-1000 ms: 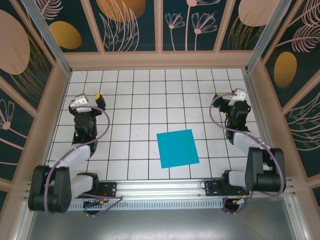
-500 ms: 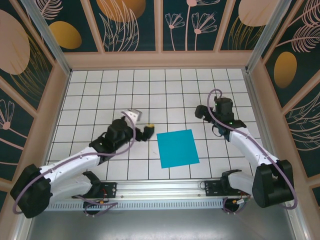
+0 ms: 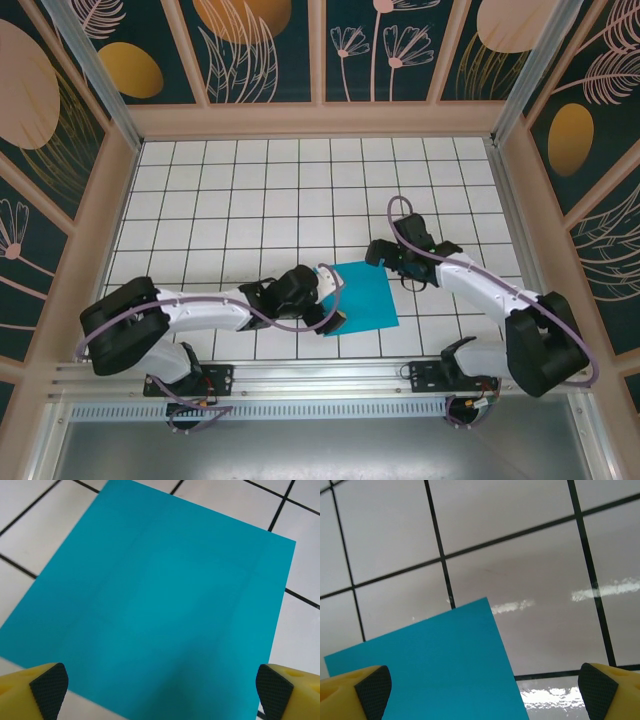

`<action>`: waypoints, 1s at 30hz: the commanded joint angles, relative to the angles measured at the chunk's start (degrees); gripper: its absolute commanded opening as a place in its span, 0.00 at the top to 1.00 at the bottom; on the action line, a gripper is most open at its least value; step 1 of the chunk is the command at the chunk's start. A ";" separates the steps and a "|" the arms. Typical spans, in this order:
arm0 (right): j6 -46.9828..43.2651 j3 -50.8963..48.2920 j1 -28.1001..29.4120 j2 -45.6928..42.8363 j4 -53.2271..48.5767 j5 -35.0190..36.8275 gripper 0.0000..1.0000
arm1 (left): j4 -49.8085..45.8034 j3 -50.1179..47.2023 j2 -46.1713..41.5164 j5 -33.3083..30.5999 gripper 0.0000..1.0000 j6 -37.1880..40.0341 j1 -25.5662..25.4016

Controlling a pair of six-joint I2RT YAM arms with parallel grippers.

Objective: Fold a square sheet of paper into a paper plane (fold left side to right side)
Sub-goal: Pick up the square sheet of paper from the bottom-center of the table.

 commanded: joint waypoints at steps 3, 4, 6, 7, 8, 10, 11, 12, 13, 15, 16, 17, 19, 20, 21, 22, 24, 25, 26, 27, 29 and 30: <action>3.45 1.28 3.19 3.17 -3.20 2.85 0.01 | -2.43 2.78 4.70 2.85 0.01 2.21 -0.58; 3.66 1.44 3.79 4.02 -3.07 2.85 0.01 | -2.89 3.32 5.47 3.01 0.02 2.09 -0.59; 4.18 1.81 4.59 5.62 -2.72 2.79 0.01 | -3.20 3.91 6.59 3.12 0.02 2.09 -0.60; 4.44 2.01 4.98 6.44 -2.59 2.62 0.01 | -3.61 4.27 7.14 3.16 0.01 2.11 -0.53; 4.62 2.23 5.43 7.22 -2.54 2.40 0.01 | -3.98 4.59 7.59 3.21 0.02 2.11 -0.60; 5.14 2.87 6.60 8.61 -2.63 2.47 0.01 | -5.00 5.43 8.87 3.30 0.01 2.09 -0.58; 5.34 3.02 7.12 9.09 -2.72 2.50 0.01 | -5.44 5.68 9.35 3.38 0.02 2.11 -0.56; 5.59 3.18 7.67 9.74 -2.72 2.45 0.01 | -5.72 5.92 9.96 3.54 0.01 2.17 -0.52; 5.71 3.27 8.15 10.21 -2.65 1.89 0.01 | -6.04 6.12 10.42 3.65 0.02 2.20 -0.60; 6.28 3.27 8.94 11.03 -2.46 0.82 0.01 | -6.47 6.44 11.13 3.86 0.02 2.09 -0.53; 6.55 3.21 9.52 11.29 -2.32 0.01 0.01 | -6.69 6.61 11.46 4.05 0.01 2.09 -0.55; 6.70 3.23 10.01 11.49 -2.27 -0.48 0.01 | -6.92 6.81 11.69 4.14 0.01 2.13 -0.58; 7.14 3.19 11.20 11.93 -2.66 -0.58 0.01 | -7.65 7.57 12.41 4.30 0.01 2.37 -0.60; 7.45 3.11 11.62 12.02 -2.73 -0.62 0.01 | -7.97 8.01 12.48 4.41 0.01 2.54 -0.60; 7.60 2.89 12.01 12.11 -2.72 -0.59 0.01 | -8.43 8.51 14.09 4.53 0.01 2.65 -0.59; 7.75 2.58 12.29 12.07 -2.47 -2.15 0.01 | -8.94 8.98 14.74 4.69 0.02 2.78 -0.57; 8.15 2.18 12.73 11.86 -1.96 -3.06 0.01 | -9.73 9.82 15.55 4.91 0.02 3.09 -0.58; 8.14 2.11 12.88 11.72 -1.67 -3.75 0.01 | -9.96 10.10 15.74 4.88 0.01 3.24 -0.54; 8.14 2.18 13.07 11.59 -1.45 -4.22 0.01 | -10.06 10.07 15.69 4.99 0.02 3.28 -0.55; 8.17 2.28 13.20 11.33 -1.40 -4.59 0.01 | -9.97 10.03 15.65 4.97 0.01 3.36 -0.59; 8.01 2.71 13.33 10.92 -1.55 -4.70 0.02 | -9.80 9.85 15.45 4.92 0.02 3.28 -0.57; 7.76 2.87 13.37 10.74 -1.58 -4.75 0.04 | -9.71 9.76 15.43 4.92 0.01 3.28 -0.53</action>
